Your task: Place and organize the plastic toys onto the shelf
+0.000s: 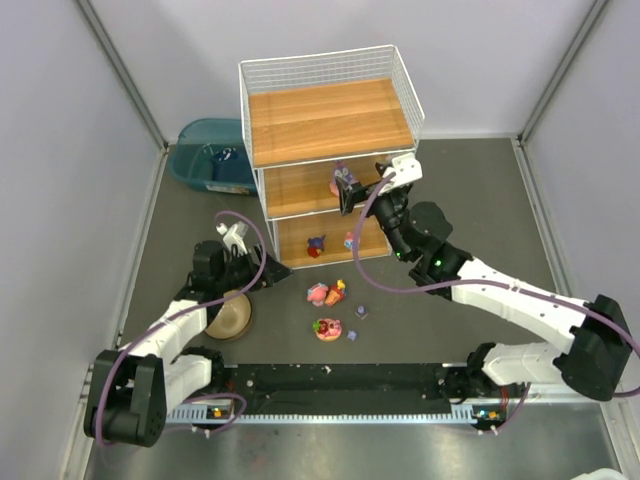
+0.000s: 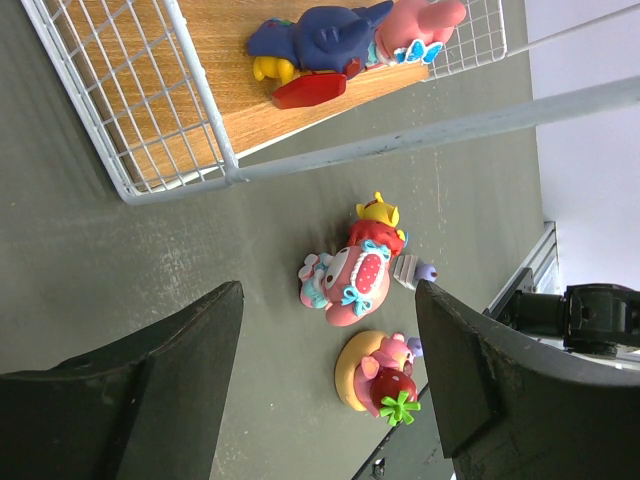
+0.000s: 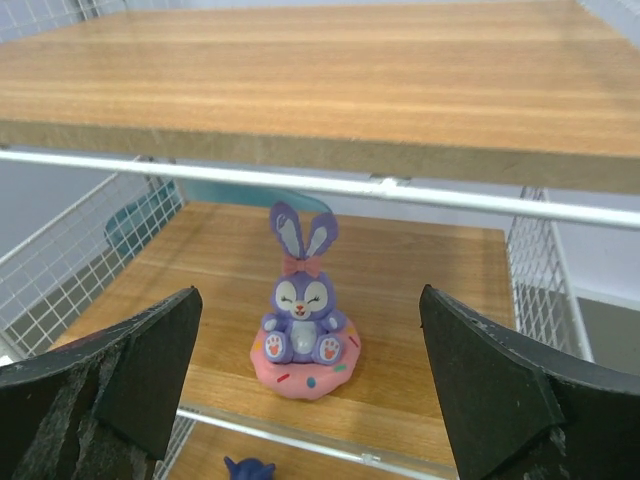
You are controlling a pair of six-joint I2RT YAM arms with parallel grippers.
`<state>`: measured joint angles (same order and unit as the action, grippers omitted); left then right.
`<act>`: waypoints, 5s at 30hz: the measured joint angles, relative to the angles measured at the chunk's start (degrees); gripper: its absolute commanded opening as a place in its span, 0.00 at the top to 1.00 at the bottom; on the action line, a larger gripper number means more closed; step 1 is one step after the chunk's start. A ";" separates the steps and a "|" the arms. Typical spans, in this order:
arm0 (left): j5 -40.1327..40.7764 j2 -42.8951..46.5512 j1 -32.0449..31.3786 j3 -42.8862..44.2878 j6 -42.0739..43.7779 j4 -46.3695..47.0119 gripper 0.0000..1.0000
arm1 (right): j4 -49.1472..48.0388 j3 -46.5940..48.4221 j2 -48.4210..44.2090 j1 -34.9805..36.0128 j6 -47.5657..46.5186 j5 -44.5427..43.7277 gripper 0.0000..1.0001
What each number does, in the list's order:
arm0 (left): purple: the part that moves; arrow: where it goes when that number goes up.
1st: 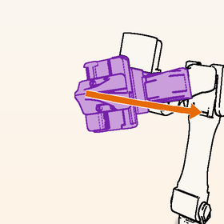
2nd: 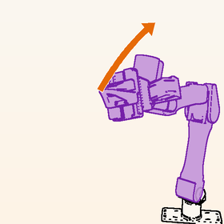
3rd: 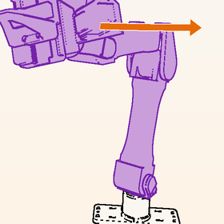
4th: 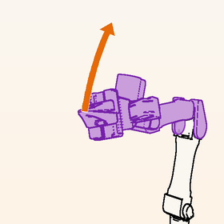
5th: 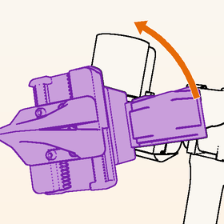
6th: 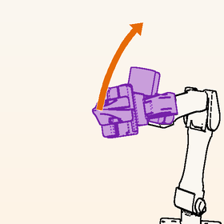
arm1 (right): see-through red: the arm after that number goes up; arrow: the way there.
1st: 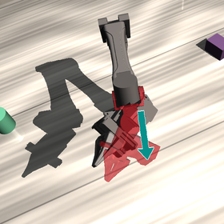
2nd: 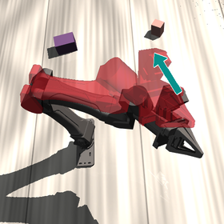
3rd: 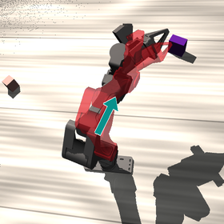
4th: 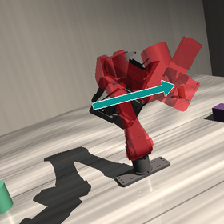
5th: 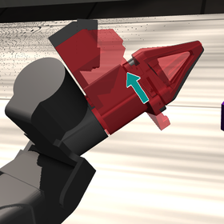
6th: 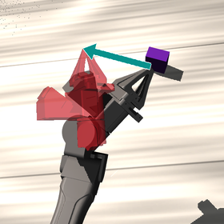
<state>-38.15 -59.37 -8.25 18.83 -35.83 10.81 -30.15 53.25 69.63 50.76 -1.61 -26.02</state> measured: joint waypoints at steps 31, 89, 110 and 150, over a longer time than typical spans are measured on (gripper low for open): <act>0.02 -0.04 0.00 0.00 0.02 -0.02 0.25 | -2.45 0.00 11.78 -2.25 -0.70 3.28 0.16; 0.00 -0.15 0.00 0.00 0.02 -0.02 0.24 | -5.86 3.30 17.90 3.74 -1.20 -6.99 0.38; -0.04 -0.15 0.00 0.00 0.02 0.00 0.24 | -5.22 4.20 18.38 6.25 0.83 -8.90 0.21; 0.22 2.08 0.00 0.02 -0.26 -0.63 0.18 | 6.21 2.08 3.15 6.60 -2.51 -0.39 0.01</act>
<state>-37.93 -57.30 -8.25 18.85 -36.10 10.17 -23.94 55.33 72.77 57.36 -4.12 -26.41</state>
